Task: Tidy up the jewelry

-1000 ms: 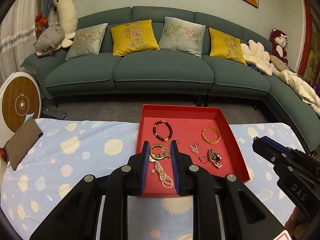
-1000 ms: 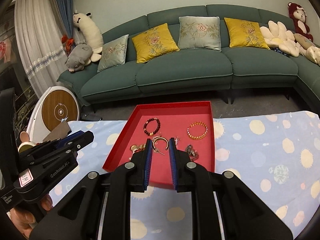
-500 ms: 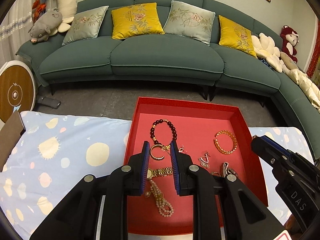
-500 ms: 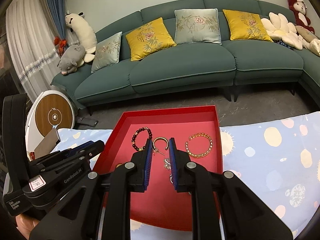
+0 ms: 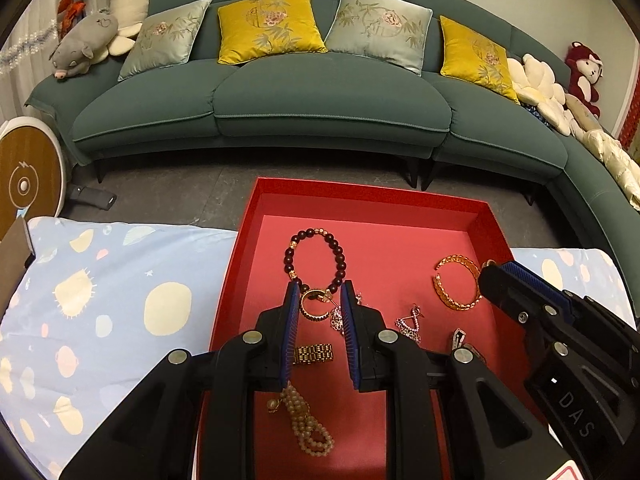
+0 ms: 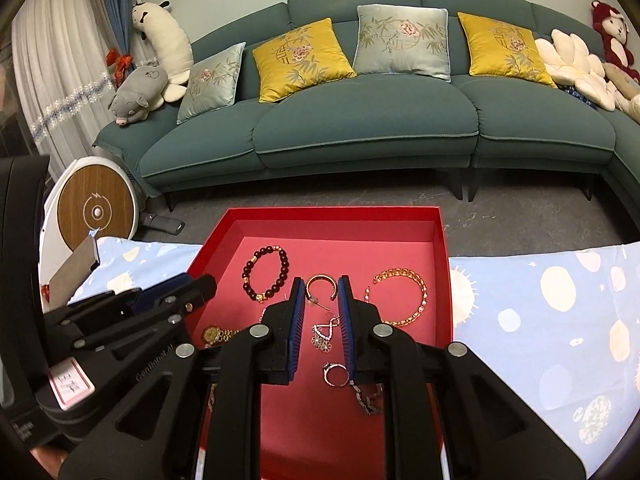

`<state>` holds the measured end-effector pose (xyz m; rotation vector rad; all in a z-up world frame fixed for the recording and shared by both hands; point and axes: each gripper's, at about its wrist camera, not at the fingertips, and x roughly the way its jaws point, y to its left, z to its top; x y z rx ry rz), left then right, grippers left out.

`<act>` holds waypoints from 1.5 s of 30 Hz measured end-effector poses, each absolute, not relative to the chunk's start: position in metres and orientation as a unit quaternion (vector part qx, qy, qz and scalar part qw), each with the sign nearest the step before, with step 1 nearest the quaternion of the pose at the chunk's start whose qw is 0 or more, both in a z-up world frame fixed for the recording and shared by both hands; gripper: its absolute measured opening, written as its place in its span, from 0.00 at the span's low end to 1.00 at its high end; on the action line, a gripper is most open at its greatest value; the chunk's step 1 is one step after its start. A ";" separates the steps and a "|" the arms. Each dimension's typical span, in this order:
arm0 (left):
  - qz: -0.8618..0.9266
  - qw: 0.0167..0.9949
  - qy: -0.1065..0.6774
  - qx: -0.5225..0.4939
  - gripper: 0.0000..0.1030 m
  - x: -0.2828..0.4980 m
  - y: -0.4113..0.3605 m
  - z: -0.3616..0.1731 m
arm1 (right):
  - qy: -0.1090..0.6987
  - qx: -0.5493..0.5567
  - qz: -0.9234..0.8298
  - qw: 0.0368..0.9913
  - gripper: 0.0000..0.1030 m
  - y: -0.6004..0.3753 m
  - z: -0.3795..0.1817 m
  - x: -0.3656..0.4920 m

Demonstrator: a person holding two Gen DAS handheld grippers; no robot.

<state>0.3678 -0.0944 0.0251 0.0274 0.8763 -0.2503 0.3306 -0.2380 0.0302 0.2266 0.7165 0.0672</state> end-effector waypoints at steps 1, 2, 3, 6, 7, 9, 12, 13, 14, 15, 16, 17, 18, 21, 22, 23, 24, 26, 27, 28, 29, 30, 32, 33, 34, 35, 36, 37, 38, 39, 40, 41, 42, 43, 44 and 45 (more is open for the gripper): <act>-0.121 0.897 0.426 0.011 0.18 0.370 -0.094 0.023 | 0.351 0.112 0.033 0.929 0.16 -0.238 0.029 0.333; -0.123 0.895 0.428 0.006 0.18 0.373 -0.092 0.021 | 0.352 0.111 0.034 0.929 0.16 -0.237 0.027 0.336; -0.126 0.894 0.429 0.001 0.18 0.376 -0.091 0.019 | 0.354 0.109 0.034 0.928 0.16 -0.237 0.025 0.337; -0.122 0.892 0.435 -0.012 0.19 0.381 -0.087 0.015 | 0.357 0.106 0.029 0.928 0.16 -0.235 0.020 0.342; -0.121 0.892 0.435 -0.015 0.19 0.382 -0.086 0.014 | 0.357 0.109 0.027 0.927 0.16 -0.236 0.018 0.343; -0.119 0.893 0.434 -0.021 0.19 0.385 -0.085 0.014 | 0.354 0.116 0.024 0.928 0.16 -0.238 0.016 0.345; -0.119 0.892 0.434 -0.026 0.20 0.385 -0.083 0.013 | 0.348 0.121 0.022 0.929 0.17 -0.239 0.017 0.346; -0.120 0.893 0.434 -0.027 0.23 0.385 -0.083 0.013 | 0.346 0.123 0.022 0.930 0.17 -0.239 0.017 0.347; -0.118 0.893 0.433 -0.027 0.26 0.385 -0.082 0.014 | 0.343 0.126 0.023 0.931 0.17 -0.240 0.018 0.348; -0.117 0.895 0.430 -0.028 0.33 0.384 -0.082 0.015 | 0.340 0.128 0.021 0.931 0.17 -0.241 0.019 0.349; -0.115 0.897 0.425 -0.029 0.40 0.383 -0.082 0.017 | 0.337 0.132 0.022 0.932 0.20 -0.241 0.020 0.348; -0.112 0.900 0.420 -0.030 0.42 0.382 -0.082 0.020 | 0.334 0.134 0.022 0.933 0.21 -0.242 0.022 0.348; -0.109 0.902 0.416 -0.029 0.45 0.381 -0.082 0.023 | 0.330 0.134 0.021 0.934 0.21 -0.242 0.025 0.347; -0.110 0.906 0.408 -0.027 0.45 0.378 -0.081 0.033 | 0.320 0.134 0.025 0.938 0.21 -0.240 0.037 0.343; -0.111 0.907 0.404 -0.026 0.45 0.375 -0.081 0.037 | 0.317 0.132 0.026 0.939 0.21 -0.239 0.041 0.341; -0.112 0.909 0.401 -0.024 0.45 0.373 -0.081 0.041 | 0.314 0.130 0.026 0.940 0.21 -0.238 0.045 0.339; -0.113 0.910 0.398 -0.021 0.45 0.371 -0.081 0.045 | 0.311 0.127 0.027 0.941 0.21 -0.237 0.050 0.336; -0.114 0.913 0.393 -0.012 0.45 0.364 -0.082 0.054 | 0.307 0.122 0.028 0.944 0.21 -0.234 0.059 0.330; -0.115 0.913 0.390 -0.006 0.45 0.361 -0.083 0.059 | 0.305 0.117 0.028 0.945 0.21 -0.232 0.063 0.327; -0.114 0.915 0.388 0.000 0.45 0.356 -0.083 0.063 | 0.304 0.111 0.026 0.946 0.21 -0.230 0.068 0.322; -0.112 0.916 0.385 0.008 0.45 0.351 -0.084 0.069 | 0.303 0.105 0.025 0.947 0.21 -0.229 0.073 0.317; -0.112 0.917 0.383 0.014 0.45 0.346 -0.084 0.072 | 0.302 0.100 0.022 0.948 0.22 -0.228 0.077 0.312; -0.108 0.918 0.381 0.026 0.45 0.335 -0.083 0.082 | 0.298 0.090 0.010 0.950 0.28 -0.228 0.089 0.300; -0.106 0.918 0.381 0.028 0.45 0.330 -0.081 0.085 | 0.297 0.087 0.003 0.951 0.29 -0.229 0.094 0.294; -0.104 0.918 0.382 0.029 0.45 0.324 -0.079 0.089 | 0.296 0.085 -0.004 0.952 0.29 -0.229 0.101 0.287; -0.101 0.917 0.384 0.028 0.45 0.319 -0.077 0.093 | 0.296 0.087 -0.008 0.951 0.29 -0.230 0.106 0.282; -0.098 0.916 0.387 0.026 0.45 0.314 -0.075 0.097 | 0.298 0.091 -0.010 0.950 0.29 -0.231 0.111 0.276; -0.096 0.916 0.389 0.024 0.45 0.308 -0.073 0.101 | 0.300 0.096 -0.012 0.949 0.29 -0.232 0.116 0.270; -0.095 0.916 0.389 0.025 0.45 0.302 -0.072 0.105 | 0.302 0.099 -0.017 0.948 0.34 -0.233 0.121 0.264; -0.094 0.917 0.388 0.028 0.45 0.296 -0.071 0.110 | 0.306 0.099 -0.023 0.946 0.37 -0.234 0.124 0.258; -0.092 0.918 0.385 0.033 0.46 0.288 -0.071 0.114 | 0.309 0.099 -0.028 0.945 0.39 -0.234 0.128 0.251; -0.089 0.919 0.381 0.040 0.47 0.279 -0.071 0.119 | 0.309 0.102 -0.032 0.945 0.40 -0.234 0.132 0.244; -0.089 0.920 0.378 0.045 0.51 0.271 -0.070 0.122 | 0.309 0.107 -0.035 0.944 0.41 -0.235 0.135 0.236; -0.087 0.921 0.377 0.050 0.54 0.263 -0.070 0.126 | 0.311 0.113 -0.036 0.943 0.46 -0.235 0.137 0.227; -0.088 0.922 0.374 0.053 0.55 0.254 -0.068 0.128 | 0.314 0.116 -0.037 0.942 0.47 -0.236 0.139 0.220; -0.092 0.922 0.372 0.056 0.57 0.246 -0.067 0.129 | 0.317 0.116 -0.038 0.941 0.47 -0.235 0.140 0.212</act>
